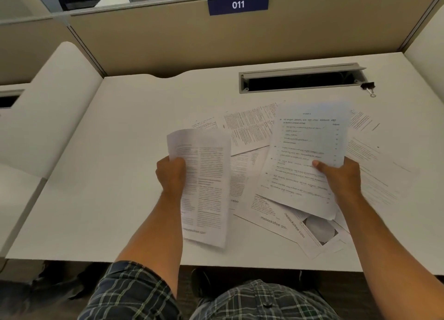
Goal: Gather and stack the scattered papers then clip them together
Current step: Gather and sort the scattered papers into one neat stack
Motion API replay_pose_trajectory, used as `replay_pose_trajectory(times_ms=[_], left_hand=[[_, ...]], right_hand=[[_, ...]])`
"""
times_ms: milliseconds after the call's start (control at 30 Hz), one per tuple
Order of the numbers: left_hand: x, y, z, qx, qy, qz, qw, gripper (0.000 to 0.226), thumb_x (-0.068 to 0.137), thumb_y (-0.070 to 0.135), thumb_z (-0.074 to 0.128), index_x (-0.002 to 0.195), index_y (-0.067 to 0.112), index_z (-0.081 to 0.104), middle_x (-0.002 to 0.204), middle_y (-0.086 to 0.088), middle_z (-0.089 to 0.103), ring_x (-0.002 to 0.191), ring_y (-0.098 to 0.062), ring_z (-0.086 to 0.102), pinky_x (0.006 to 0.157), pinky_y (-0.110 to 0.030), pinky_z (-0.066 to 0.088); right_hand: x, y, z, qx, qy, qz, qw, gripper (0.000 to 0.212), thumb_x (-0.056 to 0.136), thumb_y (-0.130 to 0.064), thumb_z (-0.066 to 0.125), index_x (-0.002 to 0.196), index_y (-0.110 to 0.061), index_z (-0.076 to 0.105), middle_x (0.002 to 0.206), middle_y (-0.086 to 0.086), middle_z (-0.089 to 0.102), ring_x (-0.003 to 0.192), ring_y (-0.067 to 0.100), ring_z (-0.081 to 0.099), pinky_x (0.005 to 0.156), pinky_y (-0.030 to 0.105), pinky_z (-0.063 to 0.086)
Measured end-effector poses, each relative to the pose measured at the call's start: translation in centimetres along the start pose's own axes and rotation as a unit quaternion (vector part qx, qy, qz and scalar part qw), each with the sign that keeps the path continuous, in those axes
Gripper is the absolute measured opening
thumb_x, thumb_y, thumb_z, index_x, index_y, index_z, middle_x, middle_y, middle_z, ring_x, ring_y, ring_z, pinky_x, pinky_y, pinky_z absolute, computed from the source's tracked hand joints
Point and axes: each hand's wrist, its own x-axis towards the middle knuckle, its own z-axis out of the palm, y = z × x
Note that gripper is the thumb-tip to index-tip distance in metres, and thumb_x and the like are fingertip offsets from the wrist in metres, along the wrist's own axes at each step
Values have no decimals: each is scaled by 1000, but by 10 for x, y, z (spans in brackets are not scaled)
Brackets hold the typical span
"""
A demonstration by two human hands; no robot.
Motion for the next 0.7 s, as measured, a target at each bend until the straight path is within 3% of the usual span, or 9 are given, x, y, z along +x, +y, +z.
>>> replay_pose_trajectory(times_ms=[133, 200, 267, 367, 467, 600, 700], left_hand=[[2, 7, 5, -83, -48, 31, 995, 10, 61, 12, 53, 53, 17, 48, 51, 11, 51, 43, -4, 47, 42, -17, 34], [-1, 16, 13, -104, -85, 41, 990, 8, 58, 7, 55, 59, 13, 49, 59, 2, 48, 51, -9, 44, 46, -20, 32], [-2, 23, 24, -112, -134, 32, 984, 10, 65, 0, 61, 64, 10, 61, 65, 0, 63, 61, -14, 57, 50, -23, 46], [-4, 32, 40, -120, -205, 27, 971, 28, 78, -7, 67, 78, 18, 78, 85, 3, 79, 85, -23, 74, 77, -38, 62], [-11, 40, 51, -160, -255, 36, 953, 17, 86, -2, 74, 100, 6, 79, 103, -10, 80, 96, -31, 76, 87, -45, 63], [-26, 49, 65, -206, -305, 4, 930, 35, 87, 10, 79, 118, -5, 71, 116, -18, 76, 106, -38, 74, 94, -52, 60], [-37, 51, 74, -217, -352, -11, 910, 40, 91, 14, 76, 126, -3, 68, 124, -17, 74, 115, -36, 71, 100, -52, 56]], right_hand=[[-5, -10, 5, 17, -25, 6, 1000, 45, 78, -31, 89, 119, -27, 71, 91, -21, 68, 80, 8, 70, 62, 24, 52], [-6, -16, 7, 25, -47, 11, 998, 36, 78, -30, 90, 108, -31, 71, 89, -21, 70, 79, 9, 72, 62, 27, 56], [-9, -22, 9, 34, -71, 8, 997, 29, 77, -30, 91, 96, -34, 70, 82, -18, 75, 72, 10, 75, 58, 25, 59], [-16, -35, 11, 59, -104, -11, 993, 28, 77, -31, 91, 95, -36, 70, 84, -25, 77, 74, 4, 76, 52, 17, 57], [-18, -42, 9, 75, -127, -23, 989, 29, 77, -29, 91, 99, -31, 72, 87, -20, 78, 75, 7, 77, 54, 18, 58], [-23, -47, 7, 87, -158, -29, 983, 40, 75, -31, 92, 109, -22, 74, 94, -12, 80, 80, 10, 78, 58, 21, 60], [-30, -47, 9, 112, -185, -37, 976, 37, 75, -31, 92, 104, -15, 75, 92, -1, 81, 79, 15, 78, 59, 24, 60]])
